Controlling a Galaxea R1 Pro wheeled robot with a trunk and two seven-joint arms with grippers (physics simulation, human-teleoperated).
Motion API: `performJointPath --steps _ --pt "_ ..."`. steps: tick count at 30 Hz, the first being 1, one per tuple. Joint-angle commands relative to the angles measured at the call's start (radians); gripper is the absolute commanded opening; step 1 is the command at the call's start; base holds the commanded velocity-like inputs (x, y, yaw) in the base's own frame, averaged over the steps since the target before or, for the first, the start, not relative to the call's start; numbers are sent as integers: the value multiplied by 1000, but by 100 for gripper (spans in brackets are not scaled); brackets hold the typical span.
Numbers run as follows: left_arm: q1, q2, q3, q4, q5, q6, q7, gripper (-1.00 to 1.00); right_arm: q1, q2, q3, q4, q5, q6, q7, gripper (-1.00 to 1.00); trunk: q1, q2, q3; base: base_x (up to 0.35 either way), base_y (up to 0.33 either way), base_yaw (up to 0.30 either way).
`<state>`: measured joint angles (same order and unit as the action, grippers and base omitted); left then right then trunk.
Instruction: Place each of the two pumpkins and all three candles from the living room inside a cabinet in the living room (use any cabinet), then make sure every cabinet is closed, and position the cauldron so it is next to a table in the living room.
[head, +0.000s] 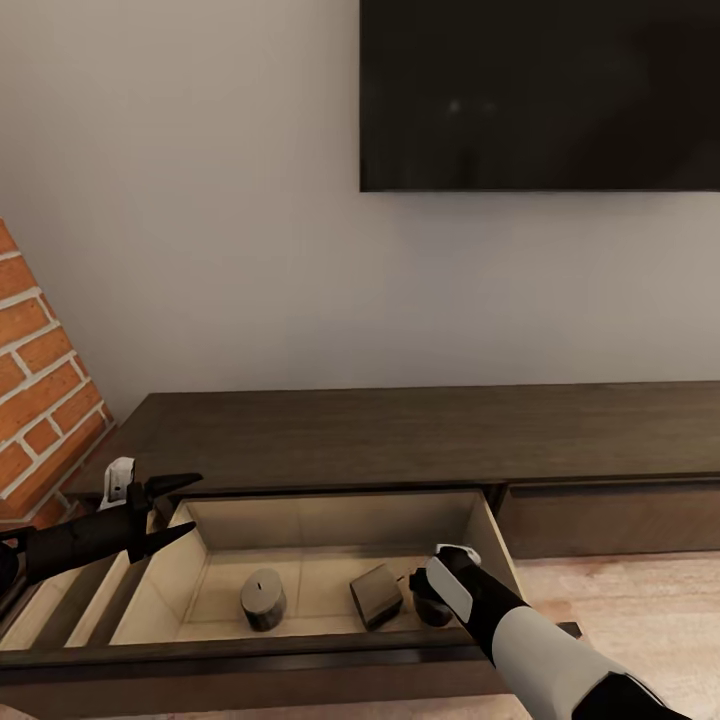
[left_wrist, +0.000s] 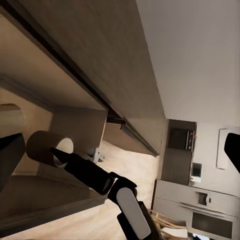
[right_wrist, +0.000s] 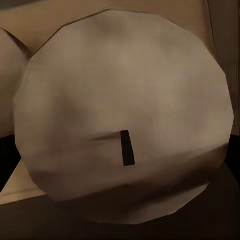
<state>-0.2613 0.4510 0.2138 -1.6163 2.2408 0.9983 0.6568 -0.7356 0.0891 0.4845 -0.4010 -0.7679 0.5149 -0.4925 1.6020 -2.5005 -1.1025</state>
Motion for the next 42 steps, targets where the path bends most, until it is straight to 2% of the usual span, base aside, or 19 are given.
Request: performJointPath --steps 1,6,25,34,42 --pt "0 0 1 0 10 2 10 100 -1 0 9 3 -10 -5 -8 -100 0 0 -1 0 0 0" --pt "0 0 1 0 10 2 10 100 -1 -1 9 8 -10 -18 -8 -100 2 -1 -16 0 0 0" --pt "1 0 1 0 10 2 10 100 -1 -7 8 29 -11 -83 -8 -100 2 -1 -16 0 0 0" --pt "1 0 1 0 10 2 10 100 -1 -8 8 30 -11 -90 -9 -100 6 -3 -51 0 0 0" --pt "1 0 1 0 10 2 10 100 -1 -8 8 30 -11 -90 -9 -100 6 -3 -51 0 0 0"
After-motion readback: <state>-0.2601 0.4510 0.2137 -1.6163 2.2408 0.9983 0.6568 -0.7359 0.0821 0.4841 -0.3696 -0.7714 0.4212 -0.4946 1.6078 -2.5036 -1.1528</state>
